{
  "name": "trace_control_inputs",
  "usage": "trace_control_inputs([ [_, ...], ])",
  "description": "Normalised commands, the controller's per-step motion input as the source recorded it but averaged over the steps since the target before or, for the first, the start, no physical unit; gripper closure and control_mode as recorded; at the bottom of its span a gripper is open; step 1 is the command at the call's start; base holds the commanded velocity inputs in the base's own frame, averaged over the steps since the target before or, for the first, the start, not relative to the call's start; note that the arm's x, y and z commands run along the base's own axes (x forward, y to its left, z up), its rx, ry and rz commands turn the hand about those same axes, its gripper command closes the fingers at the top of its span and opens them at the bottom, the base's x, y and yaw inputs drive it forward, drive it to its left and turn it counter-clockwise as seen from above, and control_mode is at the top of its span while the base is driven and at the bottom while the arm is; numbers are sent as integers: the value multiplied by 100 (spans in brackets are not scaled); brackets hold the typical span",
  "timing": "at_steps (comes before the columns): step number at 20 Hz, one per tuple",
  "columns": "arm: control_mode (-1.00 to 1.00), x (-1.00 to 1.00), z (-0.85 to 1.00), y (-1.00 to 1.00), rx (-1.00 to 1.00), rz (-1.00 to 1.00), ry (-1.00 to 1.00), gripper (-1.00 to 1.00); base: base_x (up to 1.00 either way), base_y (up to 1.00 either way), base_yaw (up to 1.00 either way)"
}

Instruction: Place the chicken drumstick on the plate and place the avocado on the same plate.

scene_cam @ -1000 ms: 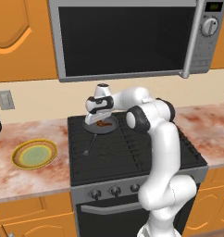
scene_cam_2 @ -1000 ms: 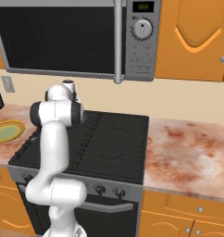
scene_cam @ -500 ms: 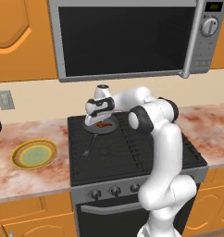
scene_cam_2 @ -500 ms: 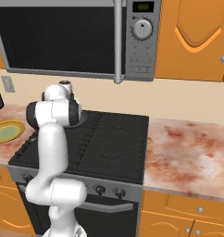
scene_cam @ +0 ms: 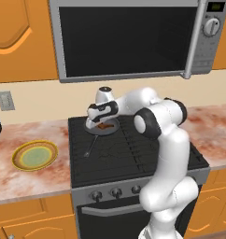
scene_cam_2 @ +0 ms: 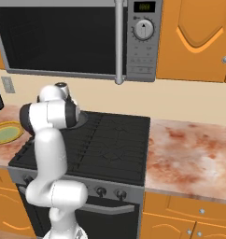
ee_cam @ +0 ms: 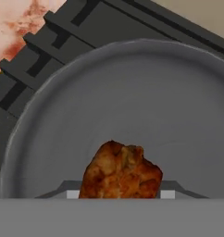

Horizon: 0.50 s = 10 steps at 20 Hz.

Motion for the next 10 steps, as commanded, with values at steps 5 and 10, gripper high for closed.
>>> trace_control_inputs([
  [5,-100,-35,12,3,0,0,-6,100,0,0,0],
  [10,-100,-37,13,1,0,0,-20,100,0,0,0],
])
